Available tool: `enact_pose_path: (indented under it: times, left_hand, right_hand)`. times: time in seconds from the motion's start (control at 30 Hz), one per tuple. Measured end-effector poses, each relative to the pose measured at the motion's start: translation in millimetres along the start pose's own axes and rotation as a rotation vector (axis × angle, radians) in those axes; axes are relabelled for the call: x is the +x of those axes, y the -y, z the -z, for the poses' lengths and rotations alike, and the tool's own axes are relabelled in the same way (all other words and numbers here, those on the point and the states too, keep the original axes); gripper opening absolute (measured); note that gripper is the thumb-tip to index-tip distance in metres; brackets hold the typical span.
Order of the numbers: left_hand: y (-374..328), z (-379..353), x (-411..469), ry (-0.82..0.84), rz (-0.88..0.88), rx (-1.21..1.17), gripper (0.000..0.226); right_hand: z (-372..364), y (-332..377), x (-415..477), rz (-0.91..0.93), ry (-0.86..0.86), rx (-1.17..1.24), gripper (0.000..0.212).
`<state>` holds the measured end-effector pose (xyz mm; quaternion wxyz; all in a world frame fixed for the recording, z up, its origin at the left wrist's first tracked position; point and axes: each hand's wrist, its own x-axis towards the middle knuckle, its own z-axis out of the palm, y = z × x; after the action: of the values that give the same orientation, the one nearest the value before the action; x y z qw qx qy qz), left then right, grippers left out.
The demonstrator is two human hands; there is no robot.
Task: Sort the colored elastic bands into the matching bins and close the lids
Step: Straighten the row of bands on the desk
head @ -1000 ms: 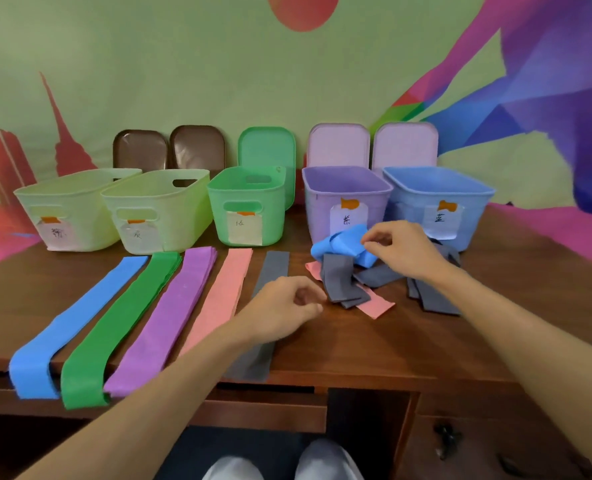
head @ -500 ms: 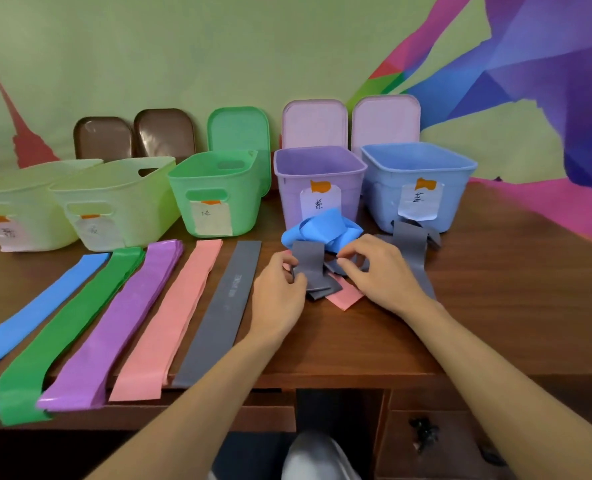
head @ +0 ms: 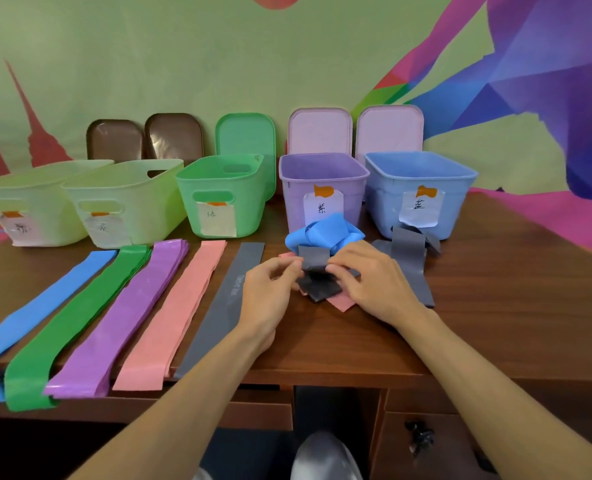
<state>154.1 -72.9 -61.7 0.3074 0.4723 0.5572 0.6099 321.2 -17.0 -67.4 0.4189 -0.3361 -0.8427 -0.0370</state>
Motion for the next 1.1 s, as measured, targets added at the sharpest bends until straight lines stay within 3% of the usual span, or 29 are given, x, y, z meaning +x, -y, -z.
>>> enact_pose_path:
  times: [0.27,0.47,0.63,0.8,0.93,1.0,1.1]
  left_hand:
    - [4.0,-6.0,1.9,0.05,0.025,0.26,0.024]
    - [-5.0,-12.0,15.2,0.142,-0.003,0.544,0.038]
    - [-7.9,-22.1,32.2,0.063,-0.082,0.595,0.037]
    - [-7.8,-37.0,55.9,0.095,0.01,0.803,0.044]
    - [-13.6,-40.3,62.8,0.119,0.097,0.668,0.042]
    - [-15.2,-35.4,67.4,0.131,0.074,0.582,0.05]
    - [-20.3,-26.9,69.9,0.245,0.012,0.64,0.039]
  right_hand:
    - [6.8,-14.4,3.6,-0.33,-0.301,0.141,0.014]
    - [9.3,-20.3,3.9,-0.431,-0.467,0.195,0.014]
    - [17.4,-23.2,6.2,-0.554,-0.638,0.262,0.015]
    - [17.8,-29.9,6.5,-0.603,-0.72,0.281,0.017]
    - [14.0,-39.5,5.4,-0.643,-0.741,0.27,0.016]
    - [13.8,-41.9,5.7,-0.673,-0.759,0.275,0.017]
    - [13.9,-46.5,4.7,-0.718,-0.795,0.269,0.016]
